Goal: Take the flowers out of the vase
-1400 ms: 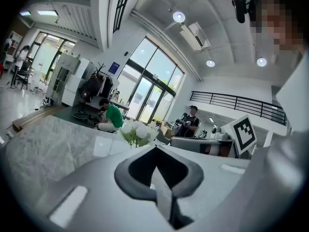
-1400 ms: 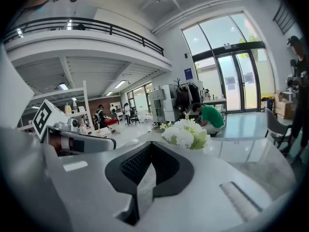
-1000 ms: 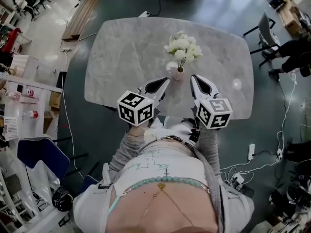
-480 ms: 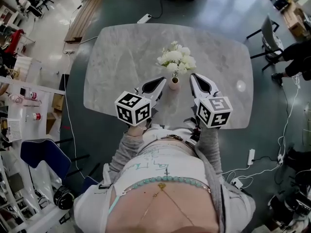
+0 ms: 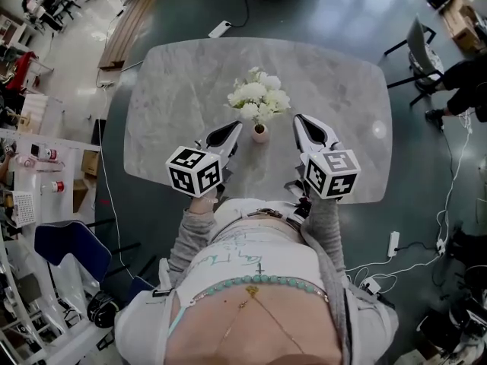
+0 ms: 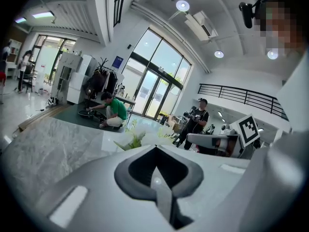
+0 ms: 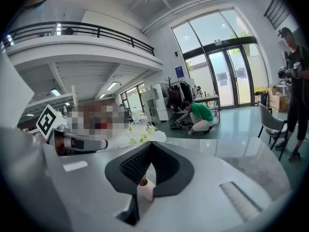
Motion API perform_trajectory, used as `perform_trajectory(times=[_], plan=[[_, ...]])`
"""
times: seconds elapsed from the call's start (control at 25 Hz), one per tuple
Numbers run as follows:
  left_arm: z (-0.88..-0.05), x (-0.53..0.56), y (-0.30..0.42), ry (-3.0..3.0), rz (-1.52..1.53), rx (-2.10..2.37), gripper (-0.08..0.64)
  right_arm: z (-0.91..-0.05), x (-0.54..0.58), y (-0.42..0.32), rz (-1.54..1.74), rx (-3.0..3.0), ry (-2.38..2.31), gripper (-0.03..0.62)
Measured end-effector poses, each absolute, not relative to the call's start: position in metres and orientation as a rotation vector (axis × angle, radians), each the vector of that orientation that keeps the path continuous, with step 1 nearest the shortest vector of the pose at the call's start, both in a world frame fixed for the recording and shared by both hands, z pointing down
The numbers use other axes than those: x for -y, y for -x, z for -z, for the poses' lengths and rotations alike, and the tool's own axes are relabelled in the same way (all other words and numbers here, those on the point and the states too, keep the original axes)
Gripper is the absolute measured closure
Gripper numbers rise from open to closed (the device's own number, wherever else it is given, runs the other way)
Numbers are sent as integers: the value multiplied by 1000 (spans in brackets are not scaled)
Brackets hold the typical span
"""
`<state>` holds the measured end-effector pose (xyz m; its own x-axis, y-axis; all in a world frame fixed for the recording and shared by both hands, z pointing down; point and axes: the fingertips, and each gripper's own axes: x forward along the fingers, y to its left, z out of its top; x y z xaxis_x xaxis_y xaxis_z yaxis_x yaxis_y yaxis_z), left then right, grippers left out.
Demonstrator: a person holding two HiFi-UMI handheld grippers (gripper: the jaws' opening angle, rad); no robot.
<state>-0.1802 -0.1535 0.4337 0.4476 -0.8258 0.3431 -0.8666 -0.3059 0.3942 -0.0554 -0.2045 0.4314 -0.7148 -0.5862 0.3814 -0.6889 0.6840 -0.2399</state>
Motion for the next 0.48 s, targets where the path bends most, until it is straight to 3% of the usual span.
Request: perform_trajectory(times=[0.48], plan=[[-448, 170, 195, -2157, -166, 1397, 560, -446, 221, 43, -608, 2590, -1098, 566]])
